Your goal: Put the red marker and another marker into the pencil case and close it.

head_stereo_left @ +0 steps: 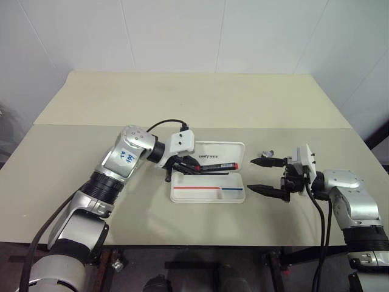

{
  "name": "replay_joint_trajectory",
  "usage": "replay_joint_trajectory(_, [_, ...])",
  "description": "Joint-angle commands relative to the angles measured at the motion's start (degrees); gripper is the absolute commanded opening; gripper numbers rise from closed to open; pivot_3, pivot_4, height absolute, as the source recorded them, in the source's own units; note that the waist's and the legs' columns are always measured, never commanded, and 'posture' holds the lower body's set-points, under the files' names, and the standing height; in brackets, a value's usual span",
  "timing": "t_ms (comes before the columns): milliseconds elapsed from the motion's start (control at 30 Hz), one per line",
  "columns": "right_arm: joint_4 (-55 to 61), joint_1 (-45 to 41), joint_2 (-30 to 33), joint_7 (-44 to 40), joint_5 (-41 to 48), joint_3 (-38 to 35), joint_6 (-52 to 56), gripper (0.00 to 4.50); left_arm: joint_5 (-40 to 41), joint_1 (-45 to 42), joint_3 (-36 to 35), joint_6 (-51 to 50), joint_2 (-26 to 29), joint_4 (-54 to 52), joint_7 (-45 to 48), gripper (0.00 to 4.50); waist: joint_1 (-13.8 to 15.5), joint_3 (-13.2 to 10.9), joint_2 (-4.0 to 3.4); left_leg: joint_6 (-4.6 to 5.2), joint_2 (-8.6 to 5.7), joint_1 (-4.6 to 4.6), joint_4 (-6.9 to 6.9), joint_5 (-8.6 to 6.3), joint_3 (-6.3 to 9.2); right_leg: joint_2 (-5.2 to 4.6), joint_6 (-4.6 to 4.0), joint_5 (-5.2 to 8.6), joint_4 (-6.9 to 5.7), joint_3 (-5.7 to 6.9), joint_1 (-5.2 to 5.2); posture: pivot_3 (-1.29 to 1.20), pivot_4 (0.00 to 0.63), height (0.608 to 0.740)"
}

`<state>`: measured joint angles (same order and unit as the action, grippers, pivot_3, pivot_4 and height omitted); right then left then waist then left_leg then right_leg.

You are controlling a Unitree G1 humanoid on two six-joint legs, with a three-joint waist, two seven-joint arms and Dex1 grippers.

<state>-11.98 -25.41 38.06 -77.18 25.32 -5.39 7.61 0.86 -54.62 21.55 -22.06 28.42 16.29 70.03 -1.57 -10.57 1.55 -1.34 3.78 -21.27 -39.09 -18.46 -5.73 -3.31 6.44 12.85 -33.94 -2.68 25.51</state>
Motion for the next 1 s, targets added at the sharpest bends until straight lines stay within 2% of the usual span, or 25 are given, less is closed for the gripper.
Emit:
replay_joint_trajectory(33, [2.45,0.66,0.90,0.92,1.38,-2.07,-0.17,4.50,-1.43,-2.17,0.61,-0.51,-1.01,-0.31,-0.90,0.58,0.01,0.00,0.00,0.00,0.00,0.00,0.00,0.00,0.00,0.00,0.00,0.00,0.00,0.00,0.00,0.00,0.150,0.740])
replay_joint_trajectory(500, [4.55,3.08,1.50,2.89,1.90,-2.63,-0.02,4.50,-5.55,-2.76,2.54,0.12,-3.44,4.12,-2.53,0.58,0.00,-0.01,0.01,0.01,-0.02,0.00,0.00,0.00,0.02,0.01,0.02,-0.01,0.05,-0.04,0.00,0.00,0.150,0.740])
replay_joint_trajectory(867, [3.86,2.49,1.78,3.09,1.83,-2.33,-0.13,4.50,-5.84,-2.28,2.10,-1.76,-3.18,1.10,-1.94,4.15,0.01,-0.01,0.01,0.01,-0.02,-0.02,0.00,0.00,0.02,0.01,0.02,-0.01,0.04,-0.05,0.00,0.00,0.150,0.740])
replay_joint_trajectory(933, [3.62,2.12,1.77,3.06,1.76,-2.22,-0.08,4.50,-5.48,-2.10,1.30,-2.76,-2.74,-0.75,-2.25,4.46,-0.01,-0.01,0.01,0.01,-0.02,-0.01,0.00,0.00,0.02,0.01,0.02,-0.01,0.04,-0.05,0.00,0.00,0.150,0.740])
replay_joint_trajectory(1000, [3.25,1.71,1.81,2.90,1.66,-2.09,-0.09,4.50,-4.67,-1.73,-0.01,-4.98,-2.06,-4.02,-2.69,4.46,-0.03,-0.01,0.01,0.01,-0.02,-0.02,0.00,0.00,0.02,0.01,0.02,-0.01,0.02,-0.05,0.00,0.00,0.150,0.740])
